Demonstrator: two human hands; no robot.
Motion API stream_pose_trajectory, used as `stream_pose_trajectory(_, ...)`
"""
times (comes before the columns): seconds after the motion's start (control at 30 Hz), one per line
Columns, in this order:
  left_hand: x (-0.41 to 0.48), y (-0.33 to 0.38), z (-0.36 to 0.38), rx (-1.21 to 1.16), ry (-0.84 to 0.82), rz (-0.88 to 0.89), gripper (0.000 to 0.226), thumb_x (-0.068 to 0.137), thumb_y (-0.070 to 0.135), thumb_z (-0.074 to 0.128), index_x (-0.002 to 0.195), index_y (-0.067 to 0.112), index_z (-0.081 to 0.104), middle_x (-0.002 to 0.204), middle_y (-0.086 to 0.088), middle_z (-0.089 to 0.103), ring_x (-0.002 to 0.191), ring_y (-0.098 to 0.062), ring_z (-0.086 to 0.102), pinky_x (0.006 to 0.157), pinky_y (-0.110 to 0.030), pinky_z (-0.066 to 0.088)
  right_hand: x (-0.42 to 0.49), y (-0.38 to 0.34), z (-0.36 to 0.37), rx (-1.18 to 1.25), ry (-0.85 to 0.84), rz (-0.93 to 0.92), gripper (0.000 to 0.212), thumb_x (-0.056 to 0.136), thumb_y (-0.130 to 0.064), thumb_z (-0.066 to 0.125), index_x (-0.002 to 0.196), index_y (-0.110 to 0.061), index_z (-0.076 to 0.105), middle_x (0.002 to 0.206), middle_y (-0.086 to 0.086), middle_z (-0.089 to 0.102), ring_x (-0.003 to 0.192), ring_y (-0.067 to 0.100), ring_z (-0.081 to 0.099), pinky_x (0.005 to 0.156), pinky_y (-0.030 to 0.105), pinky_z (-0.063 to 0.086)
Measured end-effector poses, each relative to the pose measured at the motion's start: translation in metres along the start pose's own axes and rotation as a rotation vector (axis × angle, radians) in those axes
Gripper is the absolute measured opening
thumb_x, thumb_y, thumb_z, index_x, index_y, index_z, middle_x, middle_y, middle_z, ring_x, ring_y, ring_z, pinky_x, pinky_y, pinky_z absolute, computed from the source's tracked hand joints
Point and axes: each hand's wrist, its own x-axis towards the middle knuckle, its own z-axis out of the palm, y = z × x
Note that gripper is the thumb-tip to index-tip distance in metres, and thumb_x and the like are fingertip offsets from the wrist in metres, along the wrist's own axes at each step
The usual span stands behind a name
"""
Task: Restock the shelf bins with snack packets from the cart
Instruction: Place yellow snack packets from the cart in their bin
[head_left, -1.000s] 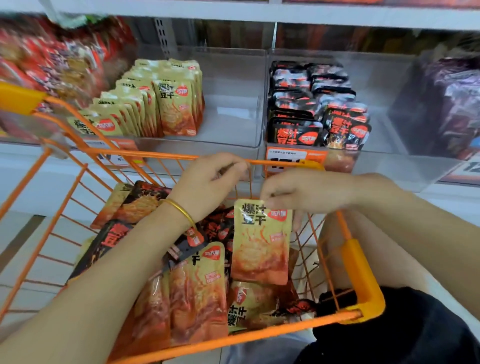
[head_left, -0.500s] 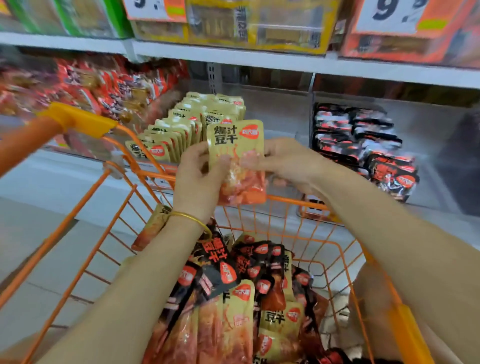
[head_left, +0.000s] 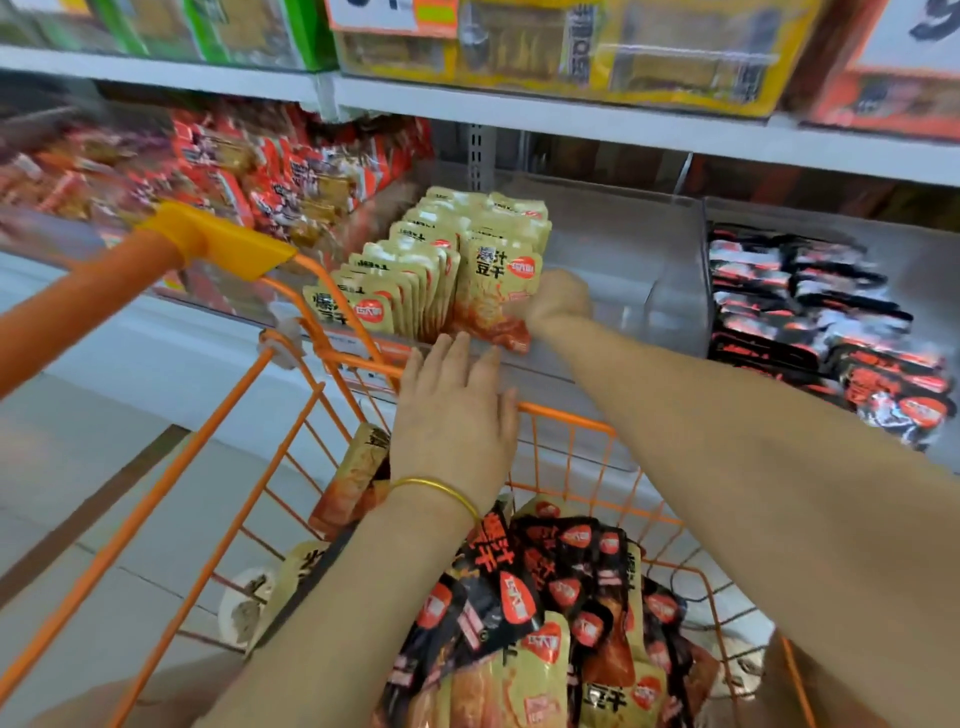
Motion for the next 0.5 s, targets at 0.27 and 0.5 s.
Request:
stream_pose_trajectory(0.27,0.001,0.000,0.000,-0.037,-0.019,-0.002,0.063,0.087,0.042,0.018,0.140,0.016,0.040,0.151,-0.010,0.030,0.142,-0.024,0.018,0.118,-0.038,0.005,0.011,-0.005,0.015,0.050,-0.034,-0.014,0.047,0.073,-0.033,0.079,0.111,-0.009,0.065,0.112,0.009,0.067,0.104,0.024,0.063,0.086,0.030,0.050)
stream_pose_trajectory(0.5,-0.001,0.004,-0.002,-0.079,0.027,0.028,0.043,0.098,0.031,0.037,0.137,0.015,0.043,0.149,-0.006,0.034,0.141,-0.021,0.020,0.117,-0.038,0.003,-0.019,-0.013,-0.024,0.151,-0.103,-0.117,0.020,0.077,-0.021,0.076,0.080,-0.013,0.058,0.099,0.015,0.069,0.092,0.028,0.067,0.083,0.042,0.055)
